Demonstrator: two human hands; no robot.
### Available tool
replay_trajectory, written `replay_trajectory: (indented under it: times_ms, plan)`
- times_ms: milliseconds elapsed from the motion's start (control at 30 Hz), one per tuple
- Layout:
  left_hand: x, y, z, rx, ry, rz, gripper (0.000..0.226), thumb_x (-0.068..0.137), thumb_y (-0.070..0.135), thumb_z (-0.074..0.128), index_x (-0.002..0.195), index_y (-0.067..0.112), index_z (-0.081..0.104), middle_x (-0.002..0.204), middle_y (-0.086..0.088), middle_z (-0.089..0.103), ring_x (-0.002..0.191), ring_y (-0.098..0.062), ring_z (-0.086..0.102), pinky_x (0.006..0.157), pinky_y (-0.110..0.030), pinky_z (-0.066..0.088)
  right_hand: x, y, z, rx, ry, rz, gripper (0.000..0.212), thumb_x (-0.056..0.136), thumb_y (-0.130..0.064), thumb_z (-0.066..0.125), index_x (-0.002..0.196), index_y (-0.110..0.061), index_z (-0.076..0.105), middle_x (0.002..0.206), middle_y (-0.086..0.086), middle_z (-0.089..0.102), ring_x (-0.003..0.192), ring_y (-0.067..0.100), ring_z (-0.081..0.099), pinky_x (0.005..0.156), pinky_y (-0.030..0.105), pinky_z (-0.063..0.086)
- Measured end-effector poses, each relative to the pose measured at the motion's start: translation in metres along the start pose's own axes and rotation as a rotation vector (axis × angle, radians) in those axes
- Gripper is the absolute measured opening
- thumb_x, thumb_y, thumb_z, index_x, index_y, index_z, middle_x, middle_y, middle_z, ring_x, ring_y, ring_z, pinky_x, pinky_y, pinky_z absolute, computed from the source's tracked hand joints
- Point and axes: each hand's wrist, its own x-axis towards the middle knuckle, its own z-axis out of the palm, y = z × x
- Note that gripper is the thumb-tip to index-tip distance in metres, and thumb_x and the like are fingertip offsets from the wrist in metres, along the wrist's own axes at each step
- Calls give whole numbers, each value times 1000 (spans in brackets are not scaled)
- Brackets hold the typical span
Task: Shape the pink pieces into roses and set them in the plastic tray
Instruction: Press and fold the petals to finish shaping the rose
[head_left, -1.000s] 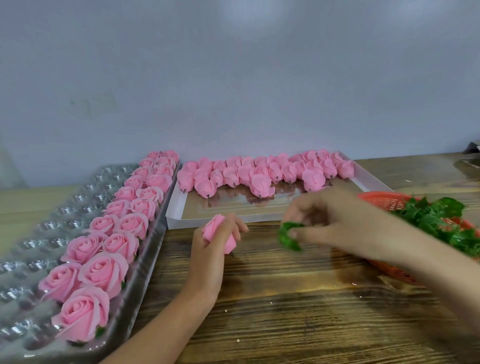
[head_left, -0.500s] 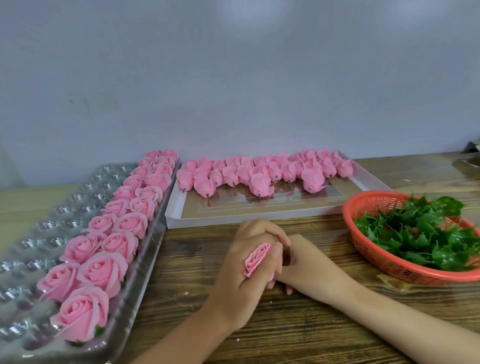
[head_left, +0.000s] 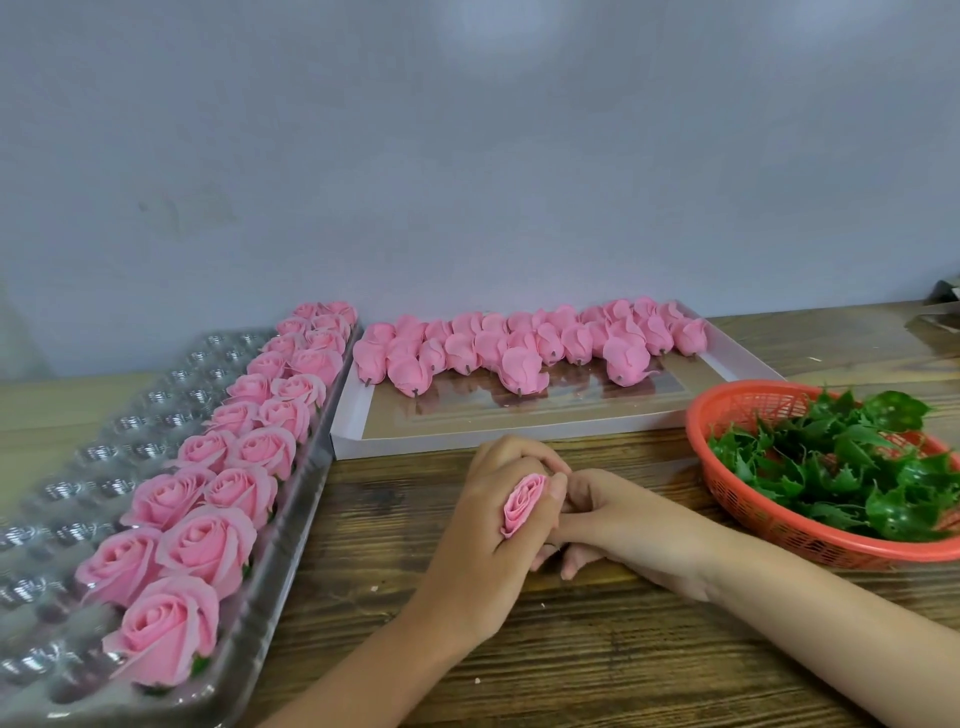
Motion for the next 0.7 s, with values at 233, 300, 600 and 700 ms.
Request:
replay_trajectory:
  times_ms: [233,300,600,700]
  plan:
    - [-1,-5,-2,-45,-41,-7,43,93,41,35,68,13,57,109,15,55,119,-15,48,98,-12,30,0,2,0,17,-10,-9,29,95,-9,61,75,-24,75,75,-7,73,71,1,66,59,12,50]
    - [-1,-4,-1,-17,-44,-4,43,94,40,36,68,13,56,108,15,54,120,-14,46,97,-10,29,1,2,0,21,-14,-11,29,95,-9,61,75,-24,75,76,-7,74,73,1,67,60,13,51]
    - [1,-5,-1,133,29,-27,27,98,26,43,75,39,48,107,15,53,114,-8,47,90,-6,31,4,5,-8,70,-52,57,14,97,-5,57,99,-6,71,81,-4,75,78,2,70,62,12,52]
    - [1,-8,0,210,32,23,23,96,27,44,77,40,47,106,15,53,113,-9,47,91,-9,33,5,5,-8,73,-57,62,15,96,-3,57,97,-6,71,82,-4,75,79,3,70,62,12,52]
